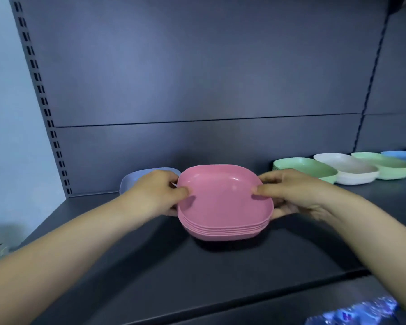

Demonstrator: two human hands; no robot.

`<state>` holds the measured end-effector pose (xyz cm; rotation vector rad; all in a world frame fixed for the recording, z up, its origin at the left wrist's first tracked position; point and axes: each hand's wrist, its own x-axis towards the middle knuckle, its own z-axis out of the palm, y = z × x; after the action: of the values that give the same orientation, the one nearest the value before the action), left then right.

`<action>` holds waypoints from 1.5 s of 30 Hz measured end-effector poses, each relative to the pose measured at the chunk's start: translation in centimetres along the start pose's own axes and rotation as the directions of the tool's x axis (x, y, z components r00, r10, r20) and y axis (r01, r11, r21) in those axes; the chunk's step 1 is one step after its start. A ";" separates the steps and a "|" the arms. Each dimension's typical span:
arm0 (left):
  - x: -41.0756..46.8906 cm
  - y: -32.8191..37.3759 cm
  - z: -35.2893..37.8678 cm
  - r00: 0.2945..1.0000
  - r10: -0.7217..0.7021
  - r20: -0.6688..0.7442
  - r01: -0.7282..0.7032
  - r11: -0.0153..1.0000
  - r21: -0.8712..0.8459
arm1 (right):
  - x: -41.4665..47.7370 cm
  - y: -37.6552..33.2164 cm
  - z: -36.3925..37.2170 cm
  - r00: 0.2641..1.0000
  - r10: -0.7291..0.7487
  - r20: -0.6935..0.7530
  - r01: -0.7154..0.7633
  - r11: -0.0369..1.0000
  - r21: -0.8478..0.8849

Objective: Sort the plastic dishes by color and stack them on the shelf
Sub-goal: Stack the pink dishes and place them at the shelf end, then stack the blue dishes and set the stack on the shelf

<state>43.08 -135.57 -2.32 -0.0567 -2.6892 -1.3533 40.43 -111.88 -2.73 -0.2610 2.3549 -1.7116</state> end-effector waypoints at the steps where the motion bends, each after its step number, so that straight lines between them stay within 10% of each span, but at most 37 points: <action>1: 0.8 0.6 0.5 1.000 0.003 0.010 -0.003 1.000 -0.006 | 0.4 -0.2 -1.0 1.000 0.005 -0.015 -0.005 1.000 -0.022; 15: 14.5 3.1 9.4 0.989 -0.128 -0.068 0.124 0.990 -0.059 | 12.3 1.7 -9.8 0.991 0.034 -0.133 -0.076 0.942 -0.327; 33: 13.1 0.9 13.5 0.991 -0.104 -0.085 0.078 0.962 -0.261 | 11.3 5.6 -11.6 0.947 -0.318 -0.039 0.197 0.675 -0.711; 39: 13.5 1.3 14.0 0.988 -0.076 -0.131 0.063 0.993 -0.097 | 11.7 5.2 -12.2 0.957 -0.288 -0.036 0.182 0.692 -0.699; 45: 11.8 2.4 10.3 0.976 0.147 -0.160 -0.026 0.812 0.583 | 11.2 2.4 -10.5 0.946 -0.319 -0.064 0.106 0.486 -0.868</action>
<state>30.61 -126.16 -4.97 0.0164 -2.7532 -0.4338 26.72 -104.57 -2.72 -0.5605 3.2862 -0.4306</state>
